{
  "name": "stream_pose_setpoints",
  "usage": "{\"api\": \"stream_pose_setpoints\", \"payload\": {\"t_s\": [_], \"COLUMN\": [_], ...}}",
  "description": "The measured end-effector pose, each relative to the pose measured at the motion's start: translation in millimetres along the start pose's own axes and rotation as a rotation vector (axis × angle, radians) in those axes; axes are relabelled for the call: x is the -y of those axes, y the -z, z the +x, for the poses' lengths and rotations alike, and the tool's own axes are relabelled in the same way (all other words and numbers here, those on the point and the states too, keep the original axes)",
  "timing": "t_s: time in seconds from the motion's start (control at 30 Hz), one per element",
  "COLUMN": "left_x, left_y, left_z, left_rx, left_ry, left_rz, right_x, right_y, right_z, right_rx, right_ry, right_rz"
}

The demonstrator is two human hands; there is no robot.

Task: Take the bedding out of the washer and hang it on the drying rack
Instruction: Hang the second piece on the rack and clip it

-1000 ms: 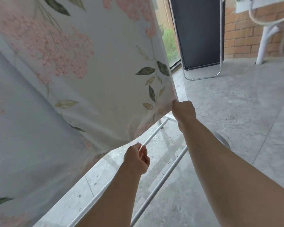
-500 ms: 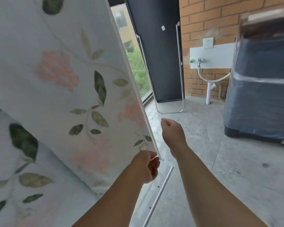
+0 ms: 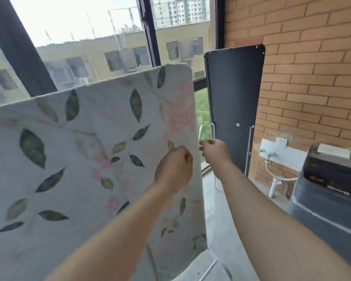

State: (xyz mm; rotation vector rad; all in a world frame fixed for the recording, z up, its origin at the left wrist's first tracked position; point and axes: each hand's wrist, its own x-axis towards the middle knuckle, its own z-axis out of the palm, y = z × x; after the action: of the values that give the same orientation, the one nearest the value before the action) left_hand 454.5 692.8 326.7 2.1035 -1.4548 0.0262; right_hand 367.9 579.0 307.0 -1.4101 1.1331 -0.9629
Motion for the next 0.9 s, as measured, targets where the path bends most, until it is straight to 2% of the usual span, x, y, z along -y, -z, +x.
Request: {"api": "stream_pose_setpoints", "payload": {"t_s": [0.17, 0.37, 0.57, 0.67, 0.73, 0.9], "left_x": [2, 31, 50, 55, 56, 48], "left_y": [104, 177, 199, 192, 188, 187], "left_z": [42, 88, 116, 121, 120, 120], "left_rx": [-0.398, -0.588, -0.552, -0.527, -0.545, -0.54], "left_ry": [-0.195, -0.18, -0.048, -0.027, -0.016, 0.067], "left_rz": [0.148, 0.359, 0.49, 0.653, 0.718, 0.74], "right_x": [87, 144, 192, 204, 204, 203], "right_y": [-17, -28, -27, -24, -23, -13], "right_z": [25, 64, 98, 113, 135, 150], "right_rx": [-0.009, -0.093, -0.213, -0.154, -0.053, 0.141], "right_ry": [0.158, 0.261, 0.212, 0.159, 0.119, 0.077], "right_rz": [-0.035, -0.064, -0.117, -0.155, -0.146, 0.049]}}
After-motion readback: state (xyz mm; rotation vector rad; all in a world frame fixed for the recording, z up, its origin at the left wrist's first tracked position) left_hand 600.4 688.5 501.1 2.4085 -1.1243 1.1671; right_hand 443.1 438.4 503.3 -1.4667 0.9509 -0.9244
